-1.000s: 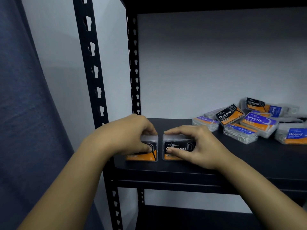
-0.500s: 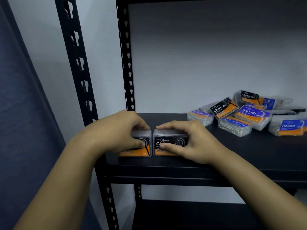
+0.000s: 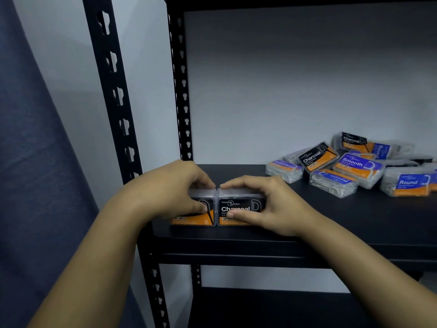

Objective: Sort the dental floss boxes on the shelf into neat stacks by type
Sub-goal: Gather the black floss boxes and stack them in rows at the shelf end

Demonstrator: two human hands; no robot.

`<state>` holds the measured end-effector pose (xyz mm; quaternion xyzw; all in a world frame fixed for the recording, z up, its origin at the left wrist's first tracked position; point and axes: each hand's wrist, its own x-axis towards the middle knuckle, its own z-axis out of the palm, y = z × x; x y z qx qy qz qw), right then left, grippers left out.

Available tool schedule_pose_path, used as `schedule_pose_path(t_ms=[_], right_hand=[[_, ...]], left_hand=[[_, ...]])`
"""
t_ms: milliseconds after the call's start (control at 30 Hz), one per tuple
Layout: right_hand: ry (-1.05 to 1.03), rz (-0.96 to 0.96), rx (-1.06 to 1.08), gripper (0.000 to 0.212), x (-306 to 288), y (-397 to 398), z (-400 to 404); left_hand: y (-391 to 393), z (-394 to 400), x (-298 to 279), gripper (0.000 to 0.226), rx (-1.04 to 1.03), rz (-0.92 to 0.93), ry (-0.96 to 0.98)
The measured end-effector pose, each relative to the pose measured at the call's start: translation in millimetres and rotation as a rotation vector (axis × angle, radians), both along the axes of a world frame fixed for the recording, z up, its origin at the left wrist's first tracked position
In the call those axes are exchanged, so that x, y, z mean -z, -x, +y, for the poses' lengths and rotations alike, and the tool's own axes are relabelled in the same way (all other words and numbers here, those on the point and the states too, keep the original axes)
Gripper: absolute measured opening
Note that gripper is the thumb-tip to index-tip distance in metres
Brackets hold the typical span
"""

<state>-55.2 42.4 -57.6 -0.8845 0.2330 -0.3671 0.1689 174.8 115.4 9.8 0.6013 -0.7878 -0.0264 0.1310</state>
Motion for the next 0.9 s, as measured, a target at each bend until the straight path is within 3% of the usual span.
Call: schedule_pose_path(t_ms=[367, 600, 700, 900], right_hand=[[-0.01, -0.01, 0.029, 0.046, 0, -4, 5], [0.0, -0.035, 0.064, 0.052, -10, 8, 15], [0.016, -0.065, 0.138, 0.05, -24, 23, 19], [0.014, 0.233, 0.398, 0.036, -55, 59, 19]], left_hand=[[0, 0, 0, 0.036, 0.005, 0.001, -0.014], [1, 5, 0, 0.064, 0.022, 0.069, 0.038], [2, 6, 0, 0.062, 0.037, 0.121, 0.063], [24, -2, -5, 0.037, -0.012, 0.118, 0.073]])
